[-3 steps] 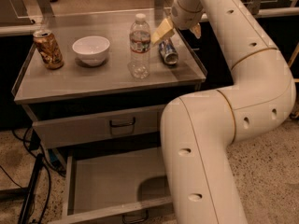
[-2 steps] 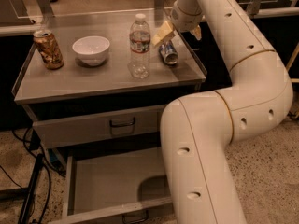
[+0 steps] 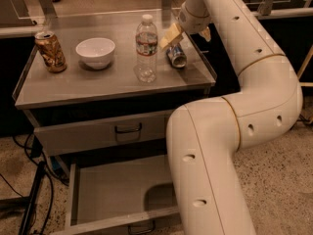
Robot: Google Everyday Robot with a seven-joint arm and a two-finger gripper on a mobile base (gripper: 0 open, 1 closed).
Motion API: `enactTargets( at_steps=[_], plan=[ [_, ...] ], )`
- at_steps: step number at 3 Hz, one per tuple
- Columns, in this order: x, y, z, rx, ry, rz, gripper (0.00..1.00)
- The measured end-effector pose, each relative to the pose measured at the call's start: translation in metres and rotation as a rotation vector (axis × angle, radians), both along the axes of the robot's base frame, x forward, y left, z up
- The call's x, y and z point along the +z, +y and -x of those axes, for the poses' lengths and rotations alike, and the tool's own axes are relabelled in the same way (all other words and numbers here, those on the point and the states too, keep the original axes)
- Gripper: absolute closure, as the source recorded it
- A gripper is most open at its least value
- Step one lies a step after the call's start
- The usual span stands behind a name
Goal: Place redbull can into middle drawer
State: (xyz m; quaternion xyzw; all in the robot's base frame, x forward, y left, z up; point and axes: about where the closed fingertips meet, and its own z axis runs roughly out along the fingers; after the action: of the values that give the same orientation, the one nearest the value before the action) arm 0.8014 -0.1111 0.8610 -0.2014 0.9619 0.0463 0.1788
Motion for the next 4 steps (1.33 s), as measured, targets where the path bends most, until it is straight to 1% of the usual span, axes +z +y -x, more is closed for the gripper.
enactTargets(
  at_steps=[2,3,4],
  plan=[
    [-0.007,-0.004,-0.008,-0.015,-0.010,0.038,0.00],
    [-0.007,-0.004,-0.008,-0.015,-0.010,0.038,0.00],
    [-0.021,-0.003,-0.011,-0.020,0.010,0.041,0.00]
  ],
)
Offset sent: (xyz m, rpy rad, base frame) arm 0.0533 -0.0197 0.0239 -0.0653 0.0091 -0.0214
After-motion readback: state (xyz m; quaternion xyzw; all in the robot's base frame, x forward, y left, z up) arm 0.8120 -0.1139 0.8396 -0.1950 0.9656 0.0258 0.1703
